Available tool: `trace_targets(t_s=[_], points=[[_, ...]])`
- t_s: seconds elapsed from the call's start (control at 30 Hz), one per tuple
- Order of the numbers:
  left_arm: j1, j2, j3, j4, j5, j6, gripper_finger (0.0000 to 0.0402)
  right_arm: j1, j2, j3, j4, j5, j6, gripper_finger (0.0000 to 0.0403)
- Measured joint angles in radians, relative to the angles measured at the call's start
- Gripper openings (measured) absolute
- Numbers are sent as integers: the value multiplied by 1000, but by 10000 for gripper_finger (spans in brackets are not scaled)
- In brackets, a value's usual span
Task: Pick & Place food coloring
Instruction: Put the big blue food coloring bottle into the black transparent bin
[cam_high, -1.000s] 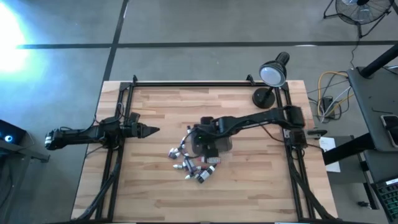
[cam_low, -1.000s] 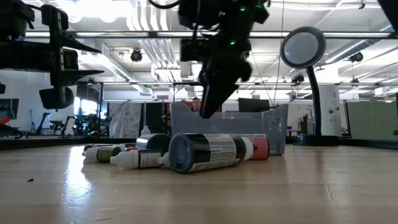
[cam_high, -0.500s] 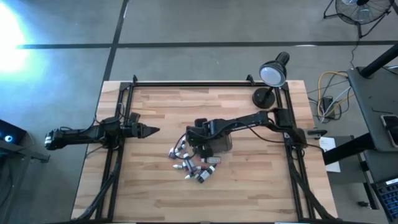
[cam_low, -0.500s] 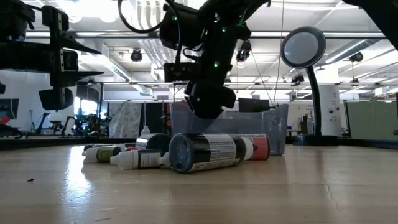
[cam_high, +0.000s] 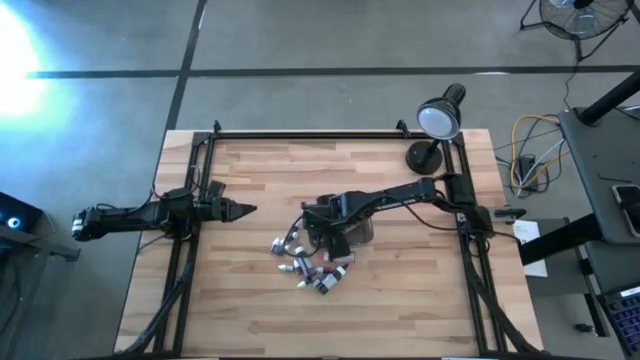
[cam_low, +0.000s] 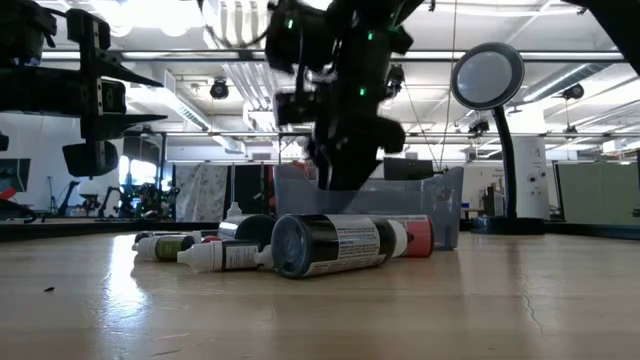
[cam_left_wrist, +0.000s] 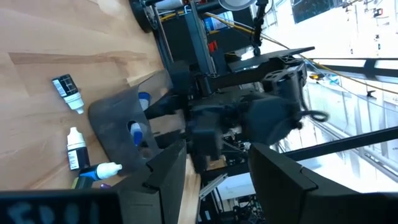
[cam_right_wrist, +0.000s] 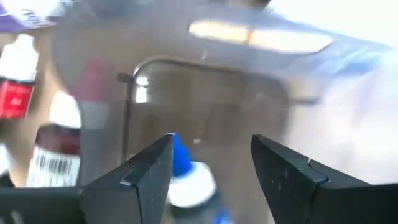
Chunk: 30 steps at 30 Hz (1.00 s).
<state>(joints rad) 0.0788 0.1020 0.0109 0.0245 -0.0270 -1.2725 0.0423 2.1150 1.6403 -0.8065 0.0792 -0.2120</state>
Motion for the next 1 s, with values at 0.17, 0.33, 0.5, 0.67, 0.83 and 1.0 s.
trace_targets(t_s=[0.17,0.33,0.5,0.67,0.83,1.0], points=[[0,0,0,-1,1,7,151,1,-13,-7,-71,-10,-146,210],[0,0,0,-1,0,19,151,2,-14,-23,-102,-76,-162,210],[0,0,0,-4,1,20,151,6,-14,-46,-109,-79,-192,210],[0,0,0,-7,1,24,151,0,-21,-46,-104,-73,-222,210],[0,0,1,-8,1,26,151,-7,-27,-47,-106,-27,-229,210],[0,0,1,-9,1,26,151,-7,-78,-45,-109,-32,-240,210]])
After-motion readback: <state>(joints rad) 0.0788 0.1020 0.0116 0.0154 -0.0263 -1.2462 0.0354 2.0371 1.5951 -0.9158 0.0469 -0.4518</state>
